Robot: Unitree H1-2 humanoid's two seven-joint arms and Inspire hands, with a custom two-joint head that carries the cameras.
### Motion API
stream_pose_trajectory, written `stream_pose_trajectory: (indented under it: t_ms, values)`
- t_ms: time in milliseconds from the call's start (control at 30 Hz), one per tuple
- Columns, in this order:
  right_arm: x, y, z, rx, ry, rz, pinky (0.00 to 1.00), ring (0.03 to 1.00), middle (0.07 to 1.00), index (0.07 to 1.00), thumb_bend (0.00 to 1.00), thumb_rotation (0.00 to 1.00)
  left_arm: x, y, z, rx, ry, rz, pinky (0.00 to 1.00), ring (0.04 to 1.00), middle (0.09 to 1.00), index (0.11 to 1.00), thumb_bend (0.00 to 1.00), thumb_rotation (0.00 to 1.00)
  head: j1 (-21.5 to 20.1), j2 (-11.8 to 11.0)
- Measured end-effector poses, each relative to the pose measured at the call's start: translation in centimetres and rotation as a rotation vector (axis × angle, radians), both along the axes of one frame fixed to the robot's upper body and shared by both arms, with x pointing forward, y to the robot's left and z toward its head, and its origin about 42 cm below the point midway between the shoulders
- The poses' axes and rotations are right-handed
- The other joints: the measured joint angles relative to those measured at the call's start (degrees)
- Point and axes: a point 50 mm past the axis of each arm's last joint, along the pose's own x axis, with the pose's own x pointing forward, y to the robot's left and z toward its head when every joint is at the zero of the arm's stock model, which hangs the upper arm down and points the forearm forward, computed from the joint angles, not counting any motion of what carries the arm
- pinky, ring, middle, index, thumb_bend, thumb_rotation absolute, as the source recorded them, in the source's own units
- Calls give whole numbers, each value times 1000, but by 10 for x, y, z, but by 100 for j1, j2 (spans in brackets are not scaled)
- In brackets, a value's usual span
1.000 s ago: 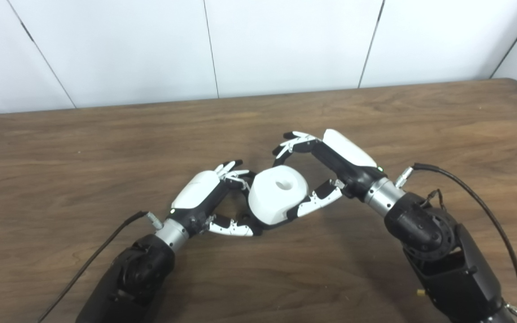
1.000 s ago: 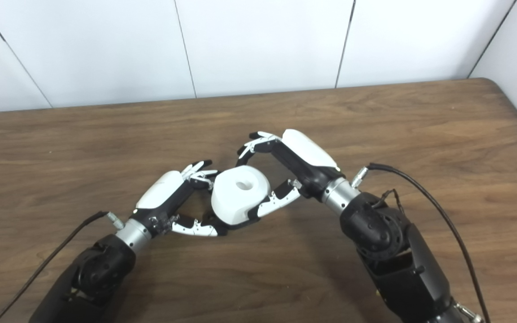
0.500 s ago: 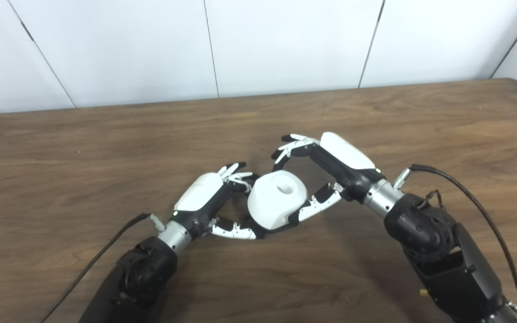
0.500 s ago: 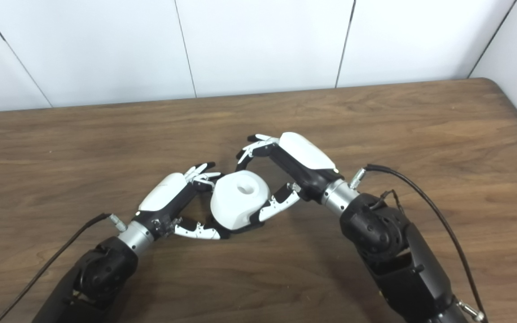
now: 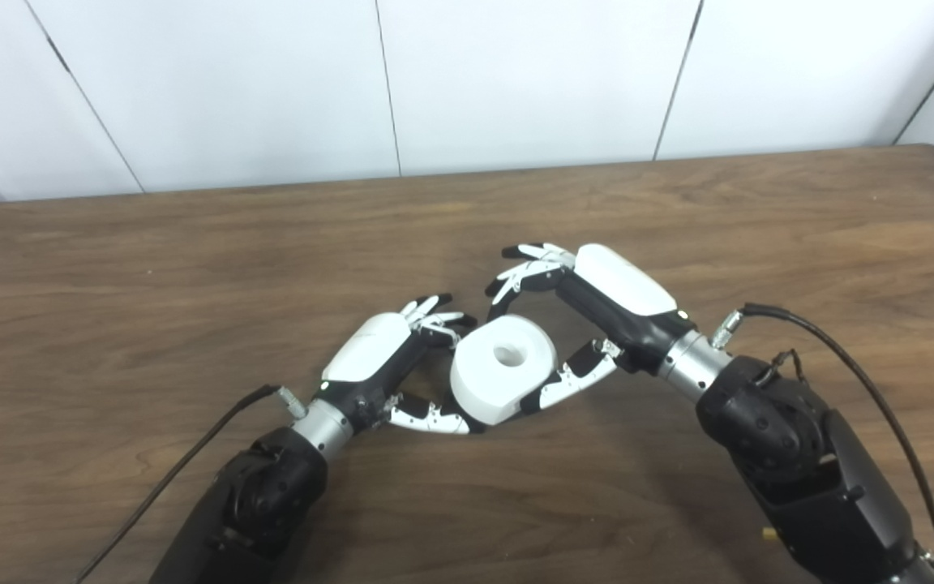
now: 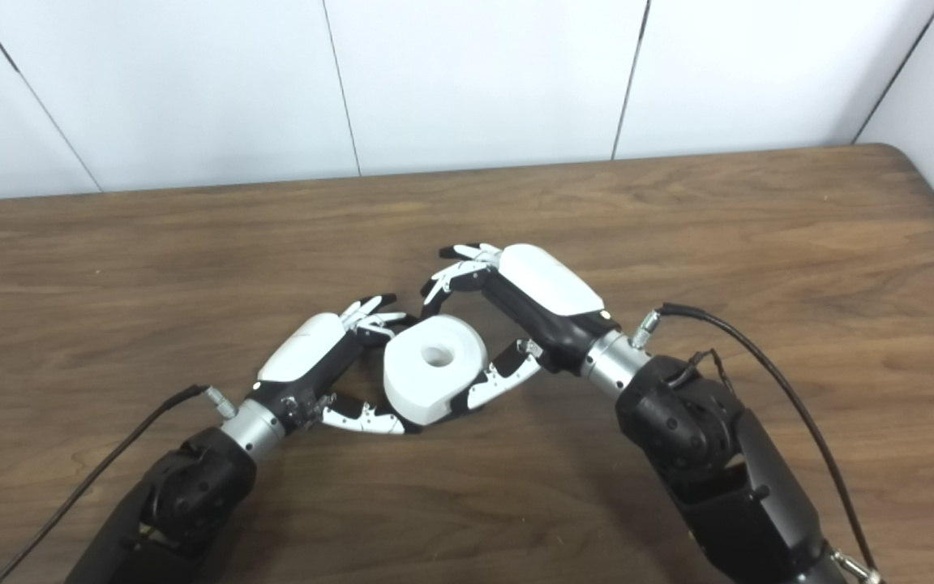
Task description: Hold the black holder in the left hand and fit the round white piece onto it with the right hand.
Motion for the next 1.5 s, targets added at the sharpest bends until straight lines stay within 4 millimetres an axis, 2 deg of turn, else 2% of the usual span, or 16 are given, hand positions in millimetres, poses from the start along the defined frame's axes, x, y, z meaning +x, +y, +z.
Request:
stream_pose_trajectory:
  t_ms: [367,867,1500]
  values:
    - [1,-3,16,-136,-113,73,848,877,717,478,524,135,-1,-5,0,-8,1,-6,1000,1000,869,482,524,52,-9,17]
    - [-2,0,20,-191,-214,139,825,856,698,477,523,132,-1,-6,0,-11,3,-8,1000,1000,868,482,524,51,26,18]
    - [3,-4,16,-185,-208,106,831,848,699,477,524,132,-2,-6,1,-12,5,-3,1000,1000,866,482,524,51,9,0]
